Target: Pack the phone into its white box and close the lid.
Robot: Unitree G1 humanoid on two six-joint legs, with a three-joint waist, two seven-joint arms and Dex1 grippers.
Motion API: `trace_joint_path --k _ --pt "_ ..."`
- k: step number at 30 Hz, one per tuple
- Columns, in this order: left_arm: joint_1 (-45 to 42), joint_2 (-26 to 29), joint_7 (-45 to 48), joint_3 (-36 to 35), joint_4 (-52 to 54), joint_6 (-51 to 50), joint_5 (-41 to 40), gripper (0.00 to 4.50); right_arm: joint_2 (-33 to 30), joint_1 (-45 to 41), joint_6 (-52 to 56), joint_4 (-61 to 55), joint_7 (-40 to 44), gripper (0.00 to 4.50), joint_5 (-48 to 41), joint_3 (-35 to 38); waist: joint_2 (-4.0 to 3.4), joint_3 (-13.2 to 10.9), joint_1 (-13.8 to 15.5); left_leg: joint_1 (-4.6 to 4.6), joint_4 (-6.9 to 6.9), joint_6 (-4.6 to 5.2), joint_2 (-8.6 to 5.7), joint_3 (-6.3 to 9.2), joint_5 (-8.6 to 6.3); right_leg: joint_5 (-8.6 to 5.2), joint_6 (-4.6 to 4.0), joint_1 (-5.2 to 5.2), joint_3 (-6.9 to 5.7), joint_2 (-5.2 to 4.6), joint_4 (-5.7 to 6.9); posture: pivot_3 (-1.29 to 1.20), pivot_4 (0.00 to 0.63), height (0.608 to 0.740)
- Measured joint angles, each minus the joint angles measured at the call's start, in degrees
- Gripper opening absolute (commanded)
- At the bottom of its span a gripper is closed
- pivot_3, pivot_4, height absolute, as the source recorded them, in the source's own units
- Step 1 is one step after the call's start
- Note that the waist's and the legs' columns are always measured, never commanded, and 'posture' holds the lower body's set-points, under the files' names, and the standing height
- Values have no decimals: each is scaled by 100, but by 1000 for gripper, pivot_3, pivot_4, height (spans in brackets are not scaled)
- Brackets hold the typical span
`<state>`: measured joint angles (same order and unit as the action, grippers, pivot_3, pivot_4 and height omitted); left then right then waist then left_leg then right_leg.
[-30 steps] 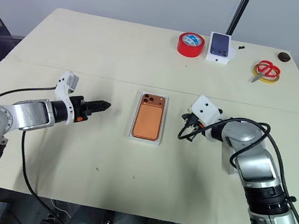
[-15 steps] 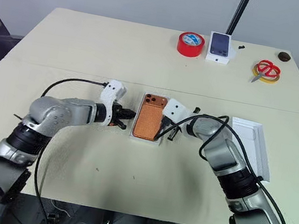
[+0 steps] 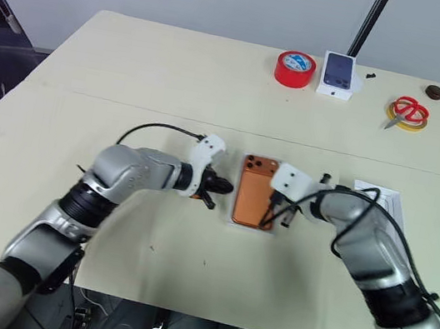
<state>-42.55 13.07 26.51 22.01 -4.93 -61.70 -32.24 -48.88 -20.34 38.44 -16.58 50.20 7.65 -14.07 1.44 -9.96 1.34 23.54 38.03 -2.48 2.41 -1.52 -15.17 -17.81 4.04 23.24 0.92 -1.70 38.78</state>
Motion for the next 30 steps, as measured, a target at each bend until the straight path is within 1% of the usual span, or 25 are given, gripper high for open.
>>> trace_joint_path --k 2,6,11,18,22,24,25,27,30 --pt "-16 -295 79 91 -78 -30 95 68 -293 379 6 -209 99 0 -43 278 -1 1 -3 -1 0 1 0 2 -1 0 0 -1 0 3 -1 0 150 732" --pt "-33 -731 213 155 -293 -74 198 68 -613 937 0 -379 176 0 -176 758 -2 1 -64 -5 -1 1 2 5 0 0 0 -5 -1 7 0 0 150 732" --pt "-123 -1063 389 171 -592 -101 349 68 -721 1353 -28 -420 167 0 -247 1145 -3 2 -73 -10 -1 1 3 5 0 0 0 -7 -1 12 2 0 150 732" --pt "-243 -1164 578 59 -871 -36 529 68 -791 1482 -103 -418 143 0 -311 1268 -3 2 -70 -9 0 1 3 4 0 0 1 -8 0 11 2 0 150 732" --pt "-246 -963 602 -167 -814 -60 552 68 -939 1520 -117 -381 189 0 -423 1503 -6 0 -91 -10 -1 1 5 4 0 1 1 -5 2 13 6 0 150 732" --pt "-197 -808 616 -318 -647 -122 547 0 -1108 1531 -53 -363 309 511 -574 1760 -9 0 -96 -11 -1 1 6 4 0 1 1 -4 2 13 9 0 150 732" --pt "-132 -689 619 -403 -483 -156 537 0 -1204 1530 58 -365 422 838 -698 1962 -9 0 -98 -12 -1 1 8 4 0 1 1 -4 2 15 9 0 150 732" --pt "23 -508 630 -574 -237 -151 530 0 -1344 1511 308 -365 558 1798 -895 2246 -10 0 -102 -14 -2 0 12 4 0 1 1 -5 2 15 11 0 150 732" --pt "427 -81 765 -723 312 268 577 0 -1418 1337 1020 -369 724 3343 -1291 2452 -11 1 -120 -16 -2 -1 20 2 1 1 0 -5 3 15 16 0 150 732"
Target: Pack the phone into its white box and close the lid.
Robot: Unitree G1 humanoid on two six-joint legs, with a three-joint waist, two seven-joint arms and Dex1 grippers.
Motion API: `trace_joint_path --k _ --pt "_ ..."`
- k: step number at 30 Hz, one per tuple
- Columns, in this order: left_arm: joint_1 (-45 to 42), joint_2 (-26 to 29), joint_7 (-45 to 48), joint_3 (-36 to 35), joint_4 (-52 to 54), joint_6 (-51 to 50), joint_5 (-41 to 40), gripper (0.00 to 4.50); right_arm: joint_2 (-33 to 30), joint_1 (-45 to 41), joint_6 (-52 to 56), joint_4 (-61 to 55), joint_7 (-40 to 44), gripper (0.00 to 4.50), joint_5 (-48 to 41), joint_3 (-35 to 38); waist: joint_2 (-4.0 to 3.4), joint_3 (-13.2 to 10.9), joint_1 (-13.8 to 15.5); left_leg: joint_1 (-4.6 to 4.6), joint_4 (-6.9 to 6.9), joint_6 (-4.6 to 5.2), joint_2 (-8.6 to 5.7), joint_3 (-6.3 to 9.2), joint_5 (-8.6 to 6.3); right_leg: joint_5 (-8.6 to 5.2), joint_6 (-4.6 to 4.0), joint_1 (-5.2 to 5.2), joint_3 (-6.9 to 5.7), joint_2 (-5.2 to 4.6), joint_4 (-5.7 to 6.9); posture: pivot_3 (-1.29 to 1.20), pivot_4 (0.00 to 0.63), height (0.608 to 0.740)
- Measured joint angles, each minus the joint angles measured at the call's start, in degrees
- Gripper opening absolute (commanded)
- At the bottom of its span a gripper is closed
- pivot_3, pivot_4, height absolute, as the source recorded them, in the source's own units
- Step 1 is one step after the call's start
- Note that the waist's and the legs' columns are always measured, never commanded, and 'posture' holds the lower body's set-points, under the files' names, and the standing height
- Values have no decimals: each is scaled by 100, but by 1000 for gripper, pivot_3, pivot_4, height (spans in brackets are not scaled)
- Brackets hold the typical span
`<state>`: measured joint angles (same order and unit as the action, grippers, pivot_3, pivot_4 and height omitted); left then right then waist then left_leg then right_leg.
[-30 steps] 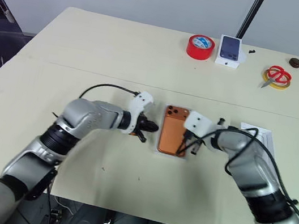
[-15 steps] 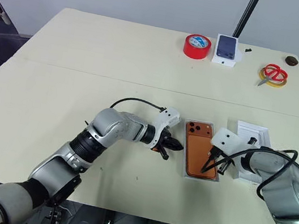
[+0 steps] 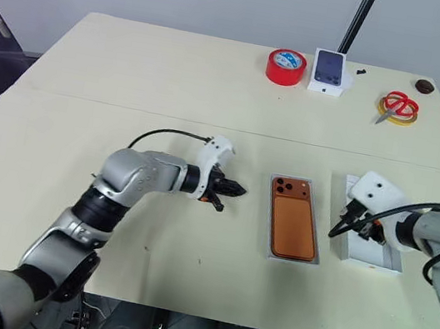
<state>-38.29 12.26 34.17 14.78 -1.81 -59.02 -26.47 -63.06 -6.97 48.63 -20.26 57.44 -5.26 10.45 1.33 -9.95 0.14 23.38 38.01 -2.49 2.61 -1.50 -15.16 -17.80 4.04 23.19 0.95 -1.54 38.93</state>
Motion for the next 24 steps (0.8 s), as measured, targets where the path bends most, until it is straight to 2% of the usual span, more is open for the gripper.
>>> trace_joint_path --k 1,6,9,14,17,20,22,23,24 --pt "195 148 101 -17 240 323 50 0 -1 -76 309 11 13 3849 -130 31 -1 1 -3 -1 0 0 6 -1 0 0 0 0 1 -2 2 0 150 732" --pt "1073 1044 1060 28 1259 1948 284 0 76 -815 1699 452 -307 3849 -474 -38 -6 1 -3 -3 0 -1 11 -9 1 0 -3 2 9 -8 4 0 150 732" --pt "1438 1531 1773 285 1653 2749 457 0 304 -1274 2477 799 -596 3849 -612 -175 -10 4 14 -3 1 0 10 -12 0 -1 -5 2 11 -8 4 0 150 732" --pt "1647 1689 2322 591 1782 3280 549 0 756 -1783 3383 1166 -1124 3849 -737 -577 -11 3 54 3 2 2 6 -13 -1 -1 -4 7 11 -8 3 0 150 732" --pt "1650 1635 2310 606 1777 3357 606 0 820 -1916 3669 1279 -1430 3003 -739 -698 -11 3 46 6 2 6 1 -14 -4 -1 -3 11 13 -6 2 0 150 732" --pt "1696 1594 2287 605 1774 3371 652 0 844 -2004 3890 1307 -1611 1524 -802 -729 -12 3 38 5 1 7 2 -14 -4 0 -2 12 12 0 3 0 150 732" --pt "1761 1562 2267 606 1775 3372 657 0 843 -2046 4023 1292 -1683 329 -899 -729 -12 3 15 5 1 7 4 -13 -4 0 -2 13 12 1 4 0 150 732" --pt "1787 1562 2258 604 1775 3372 657 0 844 -2053 4099 1269 -1718 61 -942 -726 -12 4 9 5 1 7 4 -13 -4 0 -2 13 12 2 5 0 150 732" --pt "1804 1562 2250 604 1775 3372 659 0 843 -2059 4168 1255 -1744 61 -975 -722 -12 4 4 4 1 7 5 -13 -4 0 -2 13 12 2 6 0 150 732"
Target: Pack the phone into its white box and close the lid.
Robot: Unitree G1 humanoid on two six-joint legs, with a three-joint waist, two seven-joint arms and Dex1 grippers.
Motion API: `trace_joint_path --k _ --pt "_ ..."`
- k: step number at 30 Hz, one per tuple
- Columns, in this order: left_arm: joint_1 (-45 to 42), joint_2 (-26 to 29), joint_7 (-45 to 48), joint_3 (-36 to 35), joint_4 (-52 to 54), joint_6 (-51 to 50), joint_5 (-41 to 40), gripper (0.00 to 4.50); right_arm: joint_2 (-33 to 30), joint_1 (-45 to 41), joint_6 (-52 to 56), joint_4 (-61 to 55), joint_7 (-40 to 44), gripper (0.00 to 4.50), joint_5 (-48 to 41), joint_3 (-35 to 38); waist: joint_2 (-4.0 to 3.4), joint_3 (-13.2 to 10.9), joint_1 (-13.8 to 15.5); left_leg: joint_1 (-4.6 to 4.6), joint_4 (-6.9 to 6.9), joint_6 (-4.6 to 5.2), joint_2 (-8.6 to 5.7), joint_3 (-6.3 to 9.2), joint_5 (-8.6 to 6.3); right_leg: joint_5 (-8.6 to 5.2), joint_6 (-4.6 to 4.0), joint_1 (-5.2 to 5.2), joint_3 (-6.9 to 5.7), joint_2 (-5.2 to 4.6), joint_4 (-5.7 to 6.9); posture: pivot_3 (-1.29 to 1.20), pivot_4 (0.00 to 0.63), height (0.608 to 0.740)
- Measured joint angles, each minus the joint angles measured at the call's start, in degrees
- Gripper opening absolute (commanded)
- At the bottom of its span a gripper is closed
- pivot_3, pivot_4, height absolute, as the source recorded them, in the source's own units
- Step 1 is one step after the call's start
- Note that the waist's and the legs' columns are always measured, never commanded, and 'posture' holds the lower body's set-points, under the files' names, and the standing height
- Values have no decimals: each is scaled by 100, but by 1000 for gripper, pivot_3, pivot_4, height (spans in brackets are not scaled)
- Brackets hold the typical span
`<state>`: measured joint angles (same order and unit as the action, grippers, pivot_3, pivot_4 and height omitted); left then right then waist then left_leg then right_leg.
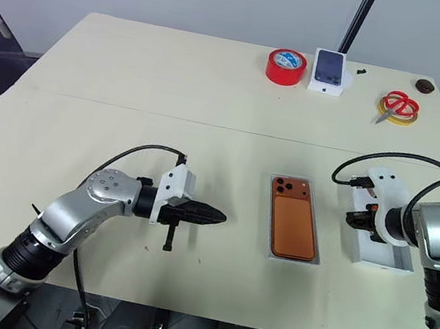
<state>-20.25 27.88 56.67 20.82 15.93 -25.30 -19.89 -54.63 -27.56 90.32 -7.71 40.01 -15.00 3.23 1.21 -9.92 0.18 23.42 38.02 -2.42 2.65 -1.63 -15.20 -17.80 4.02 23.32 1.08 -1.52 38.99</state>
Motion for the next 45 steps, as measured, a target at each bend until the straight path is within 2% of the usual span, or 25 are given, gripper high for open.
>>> trace_joint_path --k 3,6,10,13,16,18,20,22,25,29,33,36,38,39,40,41,45 --pt "52 -22 -43 -17 0 19 5 0 40 -103 173 -7 -52 61 -267 89 0 0 -23 0 0 0 0 0 0 0 0 0 0 0 0 0 150 732" --pt "164 -55 -165 -189 -40 64 -4 0 227 -572 182 17 -99 61 -807 463 -6 -2 -106 -1 0 0 2 -1 0 0 0 3 2 1 8 0 150 732" --pt "201 -38 -366 -628 -396 104 -8 0 214 -1335 181 160 -411 61 -2245 968 -6 -2 -105 -3 -1 1 8 3 0 0 0 4 -2 9 11 0 150 732" --pt "199 -47 -532 -992 -798 133 -9 0 202 -1624 182 560 -1122 61 -4196 978 -5 -3 -97 1 -1 2 9 0 -1 0 0 5 -1 4 10 0 150 732" --pt "132 -117 -632 -1220 -1101 201 -22 0 191 -1958 181 1204 -2216 61 -6194 761 -3 -4 -92 5 2 2 9 -3 -1 1 1 5 0 -2 10 0 150 732" --pt "17 -143 -665 -1329 -1228 222 -32 0 13 -2006 -122 1374 -3161 61 -7799 298 0 -6 -75 9 3 3 12 1 -1 0 1 5 -4 -2 7 0 150 732" --pt "-117 -162 -682 -1393 -1346 254 -32 0 30 -1959 -560 1285 -3845 61 -9032 -210 4 -8 -90 11 4 5 9 -1 -3 0 2 5 -4 1 4 0 150 732" --pt "-202 -244 -687 -1388 -1368 309 -31 0 304 -1865 -812 1141 -4105 61 -9454 -447 4 -7 -101 11 4 5 11 -2 -3 1 2 6 -2 2 4 0 150 732" --pt "-264 -372 -694 -1372 -1365 351 -30 0 791 -1405 -1140 877 -4494 61 -9613 -549 4 -7 -95 12 4 5 18 0 -3 1 3 6 -4 1 6 0 150 732" --pt "-301 -598 -709 -1285 -1364 351 -23 0 1567 -618 -1652 657 -5499 61 -9637 -406 4 -7 -76 17 6 5 18 -1 -2 1 3 11 -4 -4 8 0 150 732" --pt "-531 -915 -717 -1033 -1348 325 -1 0 2148 -36 -2158 267 -6583 61 -9682 109 2 -5 -72 18 9 5 17 -1 -2 2 4 9 -4 -5 7 0 150 732" --pt "-630 -1126 -727 -820 -1366 329 99 0 2252 151 -2316 -5 -7000 988 -9707 304 2 -4 -89 16 8 5 17 -1 -2 2 5 9 -3 0 7 0 150 732" --pt "-761 -1306 -794 -724 -1514 340 219 0 2148 161 -2309 -89 -7090 2025 -9715 391 -1 -3 -90 14 8 5 15 -1 -2 2 4 8 -3 3 9 0 150 732" --pt "-843 -1454 -840 -626 -1641 348 292 0 1952 153 -2256 -90 -7067 2472 -9715 386 -1 -3 -81 14 8 5 12 -1 -2 2 4 8 -3 2 8 0 150 732" --pt "-883 -1533 -852 -572 -1730 351 326 0 1749 119 -2194 -89 -7028 3100 -9711 379 -1 -3 -77 15 8 5 9 -2 -2 2 5 8 -3 0 6 0 150 732" --pt "-922 -1630 -852 -519 -1823 355 353 0 1415 41 -2100 -90 -6922 3481 -9713 357 -2 -4 -80 19 9 6 9 -4 -2 2 5 10 0 0 4 0 150 732" --pt "-1094 -1798 -810 -408 -2060 366 392 0 -161 -361 -1793 -91 -6546 3481 -9677 337 -2 -4 -82 20 6 8 6 -2 -4 2 5 14 -2 8 1 0 150 732"
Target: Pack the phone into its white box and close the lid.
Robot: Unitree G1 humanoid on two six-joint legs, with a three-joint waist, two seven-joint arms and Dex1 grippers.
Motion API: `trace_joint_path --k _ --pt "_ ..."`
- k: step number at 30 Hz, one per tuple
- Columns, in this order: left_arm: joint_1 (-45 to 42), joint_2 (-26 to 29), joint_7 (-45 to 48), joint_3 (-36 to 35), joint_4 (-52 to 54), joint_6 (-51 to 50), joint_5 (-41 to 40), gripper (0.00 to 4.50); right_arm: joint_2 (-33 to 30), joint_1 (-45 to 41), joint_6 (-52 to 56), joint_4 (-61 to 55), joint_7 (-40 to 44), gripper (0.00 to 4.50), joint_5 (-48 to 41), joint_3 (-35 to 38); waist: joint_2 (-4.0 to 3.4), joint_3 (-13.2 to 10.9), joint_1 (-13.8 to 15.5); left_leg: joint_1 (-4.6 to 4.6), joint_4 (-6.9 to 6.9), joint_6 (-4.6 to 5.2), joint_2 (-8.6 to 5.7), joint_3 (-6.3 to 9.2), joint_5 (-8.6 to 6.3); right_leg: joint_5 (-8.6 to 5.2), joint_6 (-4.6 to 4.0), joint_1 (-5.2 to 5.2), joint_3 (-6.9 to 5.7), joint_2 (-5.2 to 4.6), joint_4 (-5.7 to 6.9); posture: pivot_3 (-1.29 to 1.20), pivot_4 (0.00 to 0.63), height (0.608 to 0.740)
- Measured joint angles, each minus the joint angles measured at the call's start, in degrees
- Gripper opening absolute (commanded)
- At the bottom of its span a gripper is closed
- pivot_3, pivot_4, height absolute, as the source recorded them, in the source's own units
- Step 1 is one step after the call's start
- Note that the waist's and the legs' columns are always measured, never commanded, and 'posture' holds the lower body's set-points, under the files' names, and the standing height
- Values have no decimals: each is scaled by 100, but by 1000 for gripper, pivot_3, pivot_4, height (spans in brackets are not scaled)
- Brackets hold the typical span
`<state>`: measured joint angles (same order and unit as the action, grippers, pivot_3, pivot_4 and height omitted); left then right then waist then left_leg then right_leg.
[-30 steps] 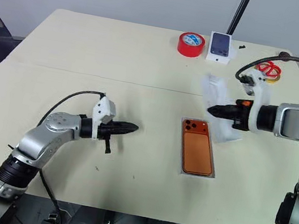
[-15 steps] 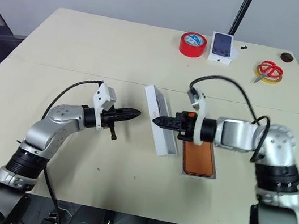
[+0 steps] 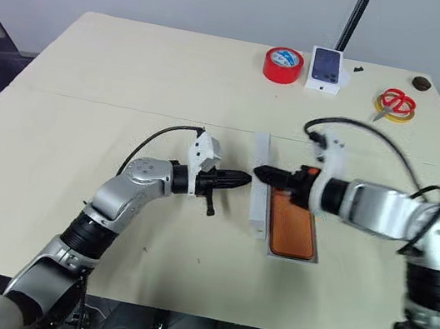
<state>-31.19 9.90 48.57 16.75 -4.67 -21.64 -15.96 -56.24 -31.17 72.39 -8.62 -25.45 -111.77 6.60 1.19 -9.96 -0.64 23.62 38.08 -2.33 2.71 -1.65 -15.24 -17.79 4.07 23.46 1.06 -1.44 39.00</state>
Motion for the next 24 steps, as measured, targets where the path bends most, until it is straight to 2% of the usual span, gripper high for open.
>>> trace_joint_path --k 3,5,7,11,17,21,24 --pt "-159 -149 61 68 -98 24 46 0 -625 -190 158 47 473 3481 476 11 0 1 -9 -8 -3 0 4 1 0 0 -2 -5 1 12 0 0 150 732" --pt "-227 -266 118 211 -180 98 98 0 -853 -184 222 44 978 2946 1159 -37 -2 2 -2 -8 -3 1 4 0 0 0 -1 -4 3 11 0 0 150 732" --pt "-243 -383 133 326 -283 132 183 0 -1046 -120 216 6 1517 2101 1945 -120 -3 2 3 -6 -3 1 4 -1 0 0 -1 -3 4 8 -1 0 150 732" --pt "-245 -461 113 440 -466 217 299 0 -1318 -23 -46 -302 2683 62 3483 -437 -5 3 -11 -7 -3 1 4 -2 0 0 -1 0 7 9 0 0 150 732" --pt "-236 -481 -197 129 -317 -92 206 0 -1456 345 -1159 -1110 3969 62 5688 -1139 -6 3 -8 -7 -2 1 4 0 0 0 -1 0 6 7 1 0 150 732" --pt "-246 -304 -583 -341 -175 -585 143 0 -1456 613 -1636 -1272 4463 62 6825 -1550 -6 3 -1 -8 -2 0 3 0 0 0 -1 -1 5 5 1 0 150 732" --pt "-288 -103 -722 -394 -198 -809 238 0 -1418 766 -1846 -1253 4684 62 7494 -1742 -6 3 4 -8 -1 0 2 0 0 0 -1 -2 5 2 1 0 150 732"
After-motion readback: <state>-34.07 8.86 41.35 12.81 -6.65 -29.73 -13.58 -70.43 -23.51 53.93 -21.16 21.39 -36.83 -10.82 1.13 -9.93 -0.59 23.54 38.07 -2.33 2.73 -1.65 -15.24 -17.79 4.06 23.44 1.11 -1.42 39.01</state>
